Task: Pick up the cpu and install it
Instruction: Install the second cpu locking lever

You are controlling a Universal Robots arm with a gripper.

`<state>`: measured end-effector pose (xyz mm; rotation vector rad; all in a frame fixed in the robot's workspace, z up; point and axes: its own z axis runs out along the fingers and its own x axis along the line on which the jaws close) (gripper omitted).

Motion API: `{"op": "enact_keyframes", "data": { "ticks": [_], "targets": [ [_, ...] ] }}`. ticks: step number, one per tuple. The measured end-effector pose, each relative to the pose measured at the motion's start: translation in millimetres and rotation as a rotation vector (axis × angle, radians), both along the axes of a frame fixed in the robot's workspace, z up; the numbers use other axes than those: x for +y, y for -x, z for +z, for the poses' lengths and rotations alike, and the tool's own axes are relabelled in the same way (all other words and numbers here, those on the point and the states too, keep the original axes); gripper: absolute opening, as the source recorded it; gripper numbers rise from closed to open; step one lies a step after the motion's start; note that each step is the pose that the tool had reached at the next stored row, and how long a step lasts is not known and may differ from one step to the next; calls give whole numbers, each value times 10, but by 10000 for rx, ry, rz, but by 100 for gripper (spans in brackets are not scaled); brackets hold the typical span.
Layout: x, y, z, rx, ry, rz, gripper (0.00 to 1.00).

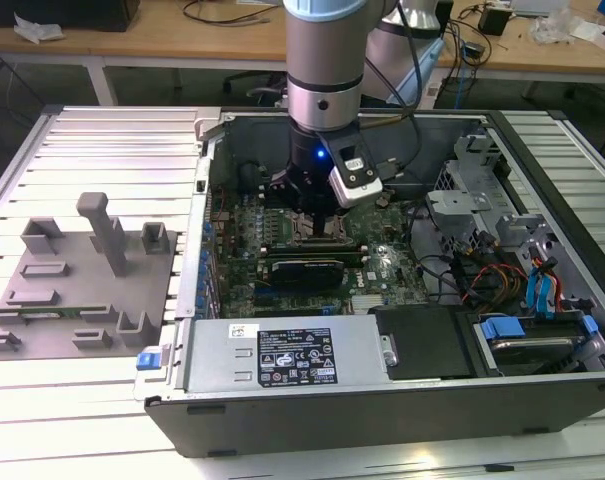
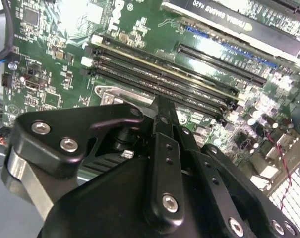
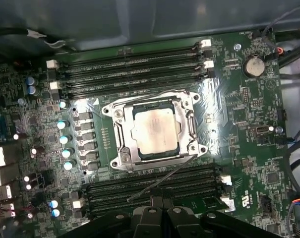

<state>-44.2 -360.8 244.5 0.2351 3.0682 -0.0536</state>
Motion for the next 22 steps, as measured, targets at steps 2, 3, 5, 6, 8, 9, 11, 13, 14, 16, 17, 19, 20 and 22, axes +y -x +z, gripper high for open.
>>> {"op": "enact_keyframes", "data": {
  "ticks": [2, 3, 5, 6, 8, 9, 11, 13, 14, 16, 17, 19, 20, 22],
  "targets": [
    [0, 5, -24, -6, 0, 190, 11],
    [0, 5, -34, -6, 0, 298, 11],
    [-1, 6, -45, -5, 4, 529, 11],
    [0, 6, -45, -5, 5, 529, 11],
    [0, 6, -47, -7, 3, 530, 11],
    [0, 7, -49, -7, 2, 576, 11],
    [0, 7, -54, -7, 1, 874, 11],
    [1, 7, -60, -8, -7, 1152, 11],
    [2, 8, -69, -10, -37, 1381, 11],
    [3, 9, -78, -10, -61, 1636, 11],
    [4, 11, -82, -10, -66, 1750, 11],
    [5, 32, -85, -11, -70, 1866, 11],
    [5, 46, -86, -12, -71, 1890, 11],
    [5, 79, -87, -10, -70, 1936, 11]
  ]
}}
